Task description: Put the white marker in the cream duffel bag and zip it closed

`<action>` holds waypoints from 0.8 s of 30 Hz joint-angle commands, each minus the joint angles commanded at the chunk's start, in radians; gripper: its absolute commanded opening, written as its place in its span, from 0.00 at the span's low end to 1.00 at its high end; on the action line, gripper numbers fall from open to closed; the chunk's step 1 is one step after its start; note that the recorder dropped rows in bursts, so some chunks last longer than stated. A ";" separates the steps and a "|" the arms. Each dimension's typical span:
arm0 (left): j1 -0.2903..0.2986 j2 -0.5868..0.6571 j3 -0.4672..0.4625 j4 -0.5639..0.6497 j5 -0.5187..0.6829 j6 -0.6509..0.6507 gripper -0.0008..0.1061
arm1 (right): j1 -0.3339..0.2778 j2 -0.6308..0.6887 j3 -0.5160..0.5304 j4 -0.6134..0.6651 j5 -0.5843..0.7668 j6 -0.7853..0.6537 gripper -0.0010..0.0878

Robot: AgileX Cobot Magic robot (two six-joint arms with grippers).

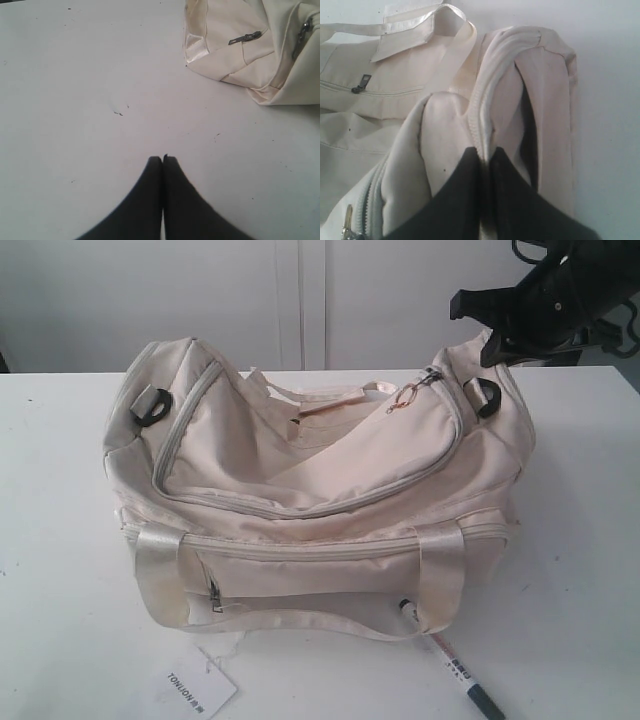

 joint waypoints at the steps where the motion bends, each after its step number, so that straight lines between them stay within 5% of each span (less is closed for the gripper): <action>1: 0.000 0.000 0.000 0.000 0.000 0.000 0.01 | 0.000 0.000 0.000 0.000 0.000 0.000 0.01; 18: 0.000 0.000 0.000 0.029 -0.005 0.047 0.01 | 0.000 0.000 0.000 0.000 0.000 0.000 0.01; 24: 0.000 0.000 0.000 -0.023 -0.165 -0.026 0.01 | 0.000 0.000 0.000 0.000 0.000 0.000 0.01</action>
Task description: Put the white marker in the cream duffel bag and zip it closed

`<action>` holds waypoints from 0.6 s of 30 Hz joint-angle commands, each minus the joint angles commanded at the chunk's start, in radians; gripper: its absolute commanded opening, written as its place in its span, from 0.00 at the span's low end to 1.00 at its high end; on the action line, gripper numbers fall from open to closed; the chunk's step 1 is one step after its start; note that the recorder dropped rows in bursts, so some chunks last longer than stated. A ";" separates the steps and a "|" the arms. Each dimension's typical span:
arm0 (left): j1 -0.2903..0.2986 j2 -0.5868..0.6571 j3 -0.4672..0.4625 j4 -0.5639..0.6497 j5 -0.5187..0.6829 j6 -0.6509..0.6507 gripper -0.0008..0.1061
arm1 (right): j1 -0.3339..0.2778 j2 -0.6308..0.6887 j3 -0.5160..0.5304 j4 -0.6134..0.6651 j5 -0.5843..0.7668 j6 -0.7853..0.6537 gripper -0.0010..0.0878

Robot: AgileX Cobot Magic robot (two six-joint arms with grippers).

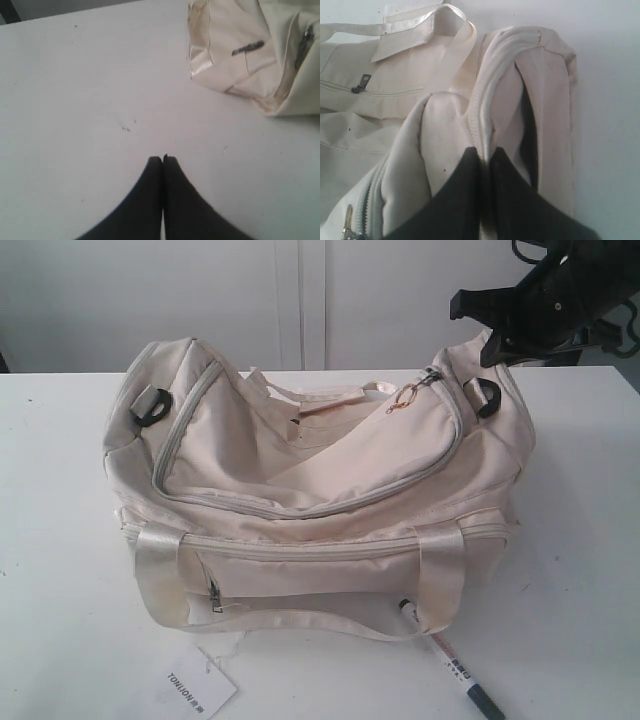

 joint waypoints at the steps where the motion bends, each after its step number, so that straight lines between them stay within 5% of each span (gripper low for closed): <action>1: 0.000 0.000 0.000 -0.002 -0.032 -0.008 0.01 | 0.000 0.000 0.000 0.000 0.000 0.000 0.01; 18: 0.000 0.000 0.000 -0.013 -0.203 -0.135 0.01 | 0.000 0.000 0.000 0.000 0.000 0.000 0.01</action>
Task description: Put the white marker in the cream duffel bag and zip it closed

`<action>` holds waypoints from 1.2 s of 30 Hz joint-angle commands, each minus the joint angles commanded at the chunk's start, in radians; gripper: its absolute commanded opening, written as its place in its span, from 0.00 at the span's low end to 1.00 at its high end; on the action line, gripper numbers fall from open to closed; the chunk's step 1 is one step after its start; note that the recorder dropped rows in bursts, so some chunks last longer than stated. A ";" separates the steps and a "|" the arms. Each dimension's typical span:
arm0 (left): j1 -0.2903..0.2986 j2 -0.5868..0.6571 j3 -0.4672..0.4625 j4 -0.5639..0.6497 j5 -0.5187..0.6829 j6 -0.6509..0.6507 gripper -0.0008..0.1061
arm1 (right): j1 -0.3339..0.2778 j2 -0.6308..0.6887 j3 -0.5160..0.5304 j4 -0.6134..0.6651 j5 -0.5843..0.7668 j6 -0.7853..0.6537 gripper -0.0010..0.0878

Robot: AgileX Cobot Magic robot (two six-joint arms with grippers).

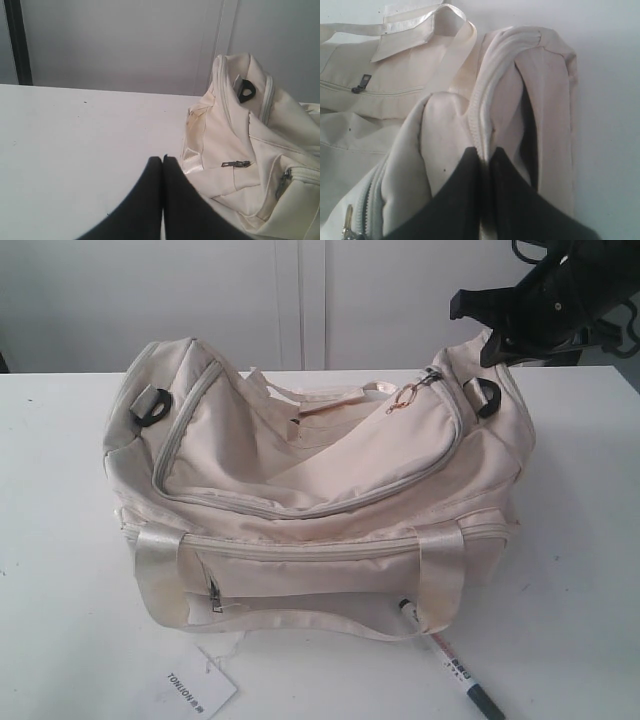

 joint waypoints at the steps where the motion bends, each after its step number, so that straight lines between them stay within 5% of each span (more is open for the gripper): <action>1: 0.000 0.000 0.000 0.000 0.000 0.000 0.01 | 0.000 0.000 0.000 0.000 0.000 0.000 0.01; 24: 0.000 0.000 0.000 0.000 0.003 0.002 0.01 | 0.000 0.000 0.000 0.000 0.000 0.000 0.01; 36: 0.000 0.000 -0.182 0.007 0.221 0.002 0.01 | 0.000 0.000 0.000 0.000 0.000 0.000 0.01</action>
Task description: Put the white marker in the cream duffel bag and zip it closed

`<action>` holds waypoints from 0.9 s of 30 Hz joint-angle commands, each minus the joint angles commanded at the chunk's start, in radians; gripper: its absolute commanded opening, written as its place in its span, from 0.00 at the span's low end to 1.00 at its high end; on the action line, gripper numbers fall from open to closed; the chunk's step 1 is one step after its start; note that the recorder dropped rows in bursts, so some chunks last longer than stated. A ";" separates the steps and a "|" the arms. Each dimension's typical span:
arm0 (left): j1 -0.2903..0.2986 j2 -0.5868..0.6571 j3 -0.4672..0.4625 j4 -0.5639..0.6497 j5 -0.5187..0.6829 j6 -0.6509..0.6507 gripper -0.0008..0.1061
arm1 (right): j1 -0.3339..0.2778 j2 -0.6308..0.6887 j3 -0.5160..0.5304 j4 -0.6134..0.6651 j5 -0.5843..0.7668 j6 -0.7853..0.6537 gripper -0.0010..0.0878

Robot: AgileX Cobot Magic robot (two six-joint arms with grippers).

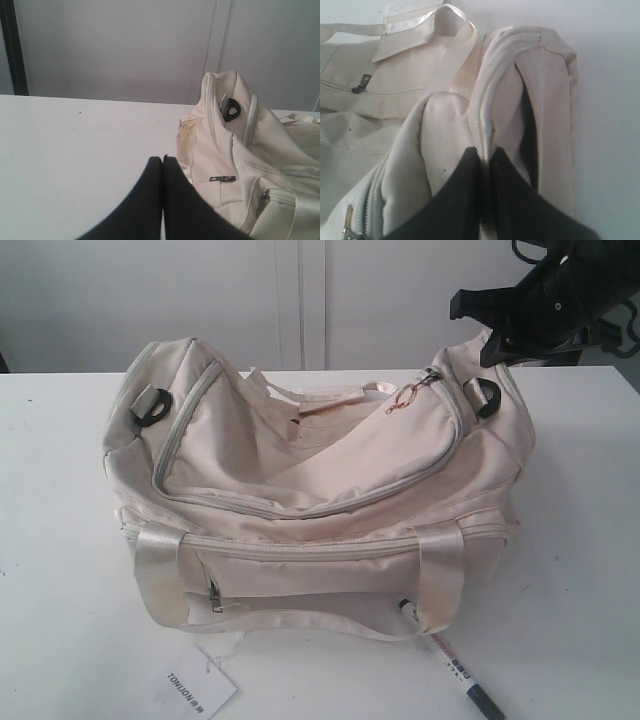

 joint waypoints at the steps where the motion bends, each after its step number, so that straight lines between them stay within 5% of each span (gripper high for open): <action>1: 0.000 0.000 -0.007 0.000 0.021 0.000 0.01 | 0.000 0.000 0.000 0.000 0.000 0.000 0.01; 8: 0.000 0.037 -0.113 0.000 0.187 0.007 0.01 | 0.000 0.000 0.000 0.000 0.000 0.000 0.01; 18: 0.000 0.247 -0.261 -0.007 0.340 0.098 0.01 | 0.000 0.000 0.000 0.000 0.000 0.000 0.01; 27: 0.000 0.440 -0.336 -0.196 0.383 0.320 0.01 | 0.000 0.000 0.000 0.000 0.000 0.000 0.01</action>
